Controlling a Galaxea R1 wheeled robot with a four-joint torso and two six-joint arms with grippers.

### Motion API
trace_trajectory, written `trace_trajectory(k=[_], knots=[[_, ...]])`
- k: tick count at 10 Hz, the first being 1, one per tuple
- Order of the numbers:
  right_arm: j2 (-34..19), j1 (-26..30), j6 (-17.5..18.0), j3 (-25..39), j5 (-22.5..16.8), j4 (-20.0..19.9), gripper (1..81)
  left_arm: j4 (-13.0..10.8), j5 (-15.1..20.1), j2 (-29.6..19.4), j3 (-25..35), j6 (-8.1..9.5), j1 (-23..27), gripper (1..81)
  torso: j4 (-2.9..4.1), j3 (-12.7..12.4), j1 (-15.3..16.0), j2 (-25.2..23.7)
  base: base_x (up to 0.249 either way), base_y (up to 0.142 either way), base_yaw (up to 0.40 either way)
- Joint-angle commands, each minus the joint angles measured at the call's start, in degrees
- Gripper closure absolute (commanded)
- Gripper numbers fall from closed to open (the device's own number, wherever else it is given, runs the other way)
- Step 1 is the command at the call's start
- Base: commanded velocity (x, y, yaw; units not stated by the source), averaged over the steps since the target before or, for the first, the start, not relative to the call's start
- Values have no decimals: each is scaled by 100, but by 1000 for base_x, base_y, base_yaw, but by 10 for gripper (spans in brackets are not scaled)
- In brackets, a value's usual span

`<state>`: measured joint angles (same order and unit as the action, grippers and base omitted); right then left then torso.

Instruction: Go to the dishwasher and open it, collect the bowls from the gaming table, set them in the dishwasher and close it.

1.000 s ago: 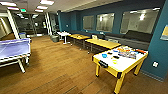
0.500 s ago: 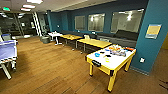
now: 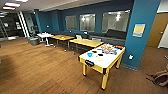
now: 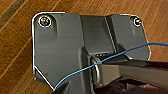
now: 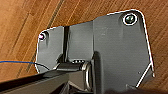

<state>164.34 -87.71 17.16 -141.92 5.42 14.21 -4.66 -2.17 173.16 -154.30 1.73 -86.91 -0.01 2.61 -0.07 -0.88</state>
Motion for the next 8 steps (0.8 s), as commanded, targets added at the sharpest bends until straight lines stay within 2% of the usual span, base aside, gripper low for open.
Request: trace_trajectory(k=[1, 8], knots=[[-39, 284, -20, 25, -252, 81, 10, 35, 305, -17, 5, 11, 249, 10, 0, 0, 7, 0, 0, 0, -242], [-39, 276, -20, 17, -261, 82, 10, 35, 305, -9, 5, 11, 257, 10, 0, 0, 7, 0, 0, 0, -247]])
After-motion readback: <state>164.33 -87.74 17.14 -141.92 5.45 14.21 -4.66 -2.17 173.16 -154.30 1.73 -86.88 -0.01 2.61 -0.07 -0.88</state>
